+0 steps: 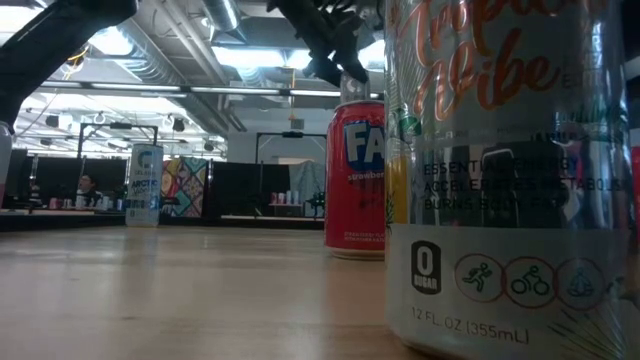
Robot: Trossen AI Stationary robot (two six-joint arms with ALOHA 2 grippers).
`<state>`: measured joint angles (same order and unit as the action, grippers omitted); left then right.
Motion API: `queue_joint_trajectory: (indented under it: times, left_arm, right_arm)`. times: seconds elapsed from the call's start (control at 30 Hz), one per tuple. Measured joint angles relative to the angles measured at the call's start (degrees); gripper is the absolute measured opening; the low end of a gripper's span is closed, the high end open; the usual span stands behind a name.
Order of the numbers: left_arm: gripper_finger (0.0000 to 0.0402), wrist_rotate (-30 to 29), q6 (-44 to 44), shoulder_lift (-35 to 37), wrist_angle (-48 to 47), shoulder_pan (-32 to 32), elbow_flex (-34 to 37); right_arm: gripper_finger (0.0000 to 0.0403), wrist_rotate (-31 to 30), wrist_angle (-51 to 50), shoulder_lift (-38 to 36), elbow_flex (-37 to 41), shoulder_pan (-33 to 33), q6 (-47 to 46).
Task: Place canned beverage on shelf
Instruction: Put the top white yellow soda can on the shelf, then put the white yellow soda can on the shelf aligned with the other white yellow soda can
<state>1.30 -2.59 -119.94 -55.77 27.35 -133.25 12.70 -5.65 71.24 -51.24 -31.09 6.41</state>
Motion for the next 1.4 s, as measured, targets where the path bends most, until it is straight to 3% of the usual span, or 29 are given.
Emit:
queue_joint_trajectory:
  times: [0.67, 1.07, 1.4]
  left_arm:
    - [0.0291, 0.0, 0.55, 0.04, 1.49, -0.57, 0.09]
    - [0.0348, -0.3, 0.53, 0.35, 2.17, -0.7, -1.32]
    - [0.0353, -0.89, 0.04, 11.17, -4.17, -1.15, -1.6]
  right_arm:
    - [0.0069, -0.01, -0.74, 0.04, 0.0, -0.02, 0.05]
    - [0.0069, -0.01, -0.83, 0.07, 0.0, -0.04, 0.07]
    - [0.0069, -0.01, -5.79, -3.59, -3.75, 0.0, 0.07]
